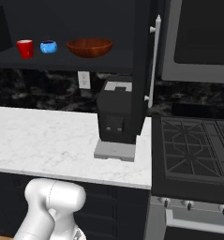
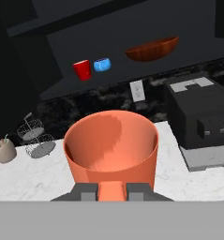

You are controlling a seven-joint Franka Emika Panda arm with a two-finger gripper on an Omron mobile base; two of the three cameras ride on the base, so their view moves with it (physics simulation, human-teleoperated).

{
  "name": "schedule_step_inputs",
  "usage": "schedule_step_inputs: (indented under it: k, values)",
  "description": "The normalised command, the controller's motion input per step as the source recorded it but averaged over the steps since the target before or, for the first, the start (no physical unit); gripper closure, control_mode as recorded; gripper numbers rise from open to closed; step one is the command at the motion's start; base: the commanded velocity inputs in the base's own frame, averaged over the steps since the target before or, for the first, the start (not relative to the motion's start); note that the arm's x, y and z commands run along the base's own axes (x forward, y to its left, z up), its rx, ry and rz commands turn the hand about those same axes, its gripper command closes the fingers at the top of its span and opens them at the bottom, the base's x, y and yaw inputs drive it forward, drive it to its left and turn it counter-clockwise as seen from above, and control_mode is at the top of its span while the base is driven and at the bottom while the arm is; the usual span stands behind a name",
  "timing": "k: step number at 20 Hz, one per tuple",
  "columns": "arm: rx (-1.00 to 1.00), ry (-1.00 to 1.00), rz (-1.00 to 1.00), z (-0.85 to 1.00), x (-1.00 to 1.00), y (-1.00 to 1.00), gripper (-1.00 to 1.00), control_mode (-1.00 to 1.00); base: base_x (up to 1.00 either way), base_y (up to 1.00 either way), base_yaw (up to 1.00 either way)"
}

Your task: Gather all objects into one cabinet and sort the glasses and bowls to opposite sides.

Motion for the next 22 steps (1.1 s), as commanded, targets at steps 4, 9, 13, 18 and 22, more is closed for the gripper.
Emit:
schedule_step_inputs:
  k: [4, 9, 13, 18, 22]
  values:
    - [0.0, 0.0, 0.0, 0.0, 0.0, 0.0, 1.0, 1.0, 0.08, 0.04, 0.0]
    - [0.0, 0.0, 0.0, 0.2, 0.11, -0.02, 1.0, -1.0, 0.01, 0.0, 0.0]
    - [0.0, -0.04, 0.0, 0.62, 0.2, -0.13, 1.0, -1.0, 0.0, 0.0, 0.0]
    - [-0.05, -0.13, 0.0, 0.34, 0.25, -0.06, 1.0, -1.0, 0.0, 0.0, 0.0]
    - [-0.05, -0.14, 0.0, 0.04, 0.41, 0.0, 1.0, -1.0, 0.0, 0.0, 0.0]
